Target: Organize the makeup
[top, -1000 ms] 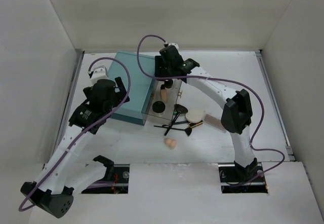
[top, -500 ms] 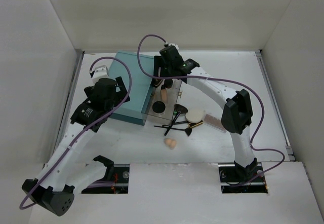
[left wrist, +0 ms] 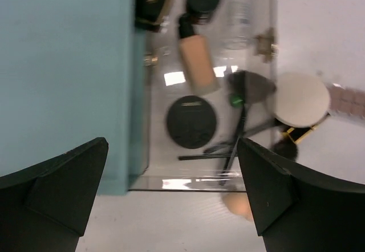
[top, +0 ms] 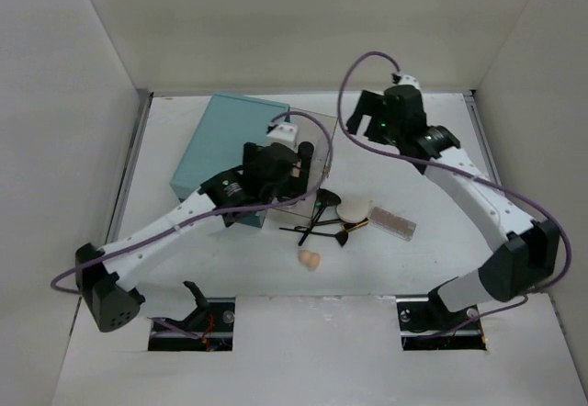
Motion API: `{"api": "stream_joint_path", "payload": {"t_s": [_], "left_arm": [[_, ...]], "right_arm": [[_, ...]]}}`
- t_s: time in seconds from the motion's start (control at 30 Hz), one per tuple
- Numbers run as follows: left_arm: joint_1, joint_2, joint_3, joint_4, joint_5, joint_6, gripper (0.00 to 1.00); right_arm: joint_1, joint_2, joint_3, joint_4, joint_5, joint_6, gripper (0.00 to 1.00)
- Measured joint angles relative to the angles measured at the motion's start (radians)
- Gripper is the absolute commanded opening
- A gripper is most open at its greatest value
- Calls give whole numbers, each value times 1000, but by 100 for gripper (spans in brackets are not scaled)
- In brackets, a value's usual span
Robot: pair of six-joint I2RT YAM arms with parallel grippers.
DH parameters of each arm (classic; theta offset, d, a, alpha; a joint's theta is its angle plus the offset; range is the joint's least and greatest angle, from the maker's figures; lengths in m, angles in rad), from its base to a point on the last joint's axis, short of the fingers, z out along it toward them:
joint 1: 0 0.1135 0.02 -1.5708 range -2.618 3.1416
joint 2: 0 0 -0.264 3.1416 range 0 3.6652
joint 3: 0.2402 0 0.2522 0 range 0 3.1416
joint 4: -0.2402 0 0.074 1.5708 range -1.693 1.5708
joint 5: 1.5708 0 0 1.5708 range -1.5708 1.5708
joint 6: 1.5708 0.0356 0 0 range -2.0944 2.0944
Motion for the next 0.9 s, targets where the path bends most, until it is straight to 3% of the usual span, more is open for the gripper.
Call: {"api": "stream_joint_path", "payload": {"t_s": [0.17, 0.37, 0.57, 0.9], "left_arm": [[-167, 187, 117, 87, 50, 103, 100], [-262, 381, 219, 170, 238, 155, 100], [-303, 559, 242, 216, 324, 182, 95], [-284, 762, 253, 204, 296, 182, 82]], "right_arm": [[-146, -188, -206, 11, 19, 28, 100], [-213, -309, -361, 9, 12, 50, 100], [-287, -415, -436, 11, 10, 61, 100], [-304, -470, -507, 17, 3, 67, 100]]}}
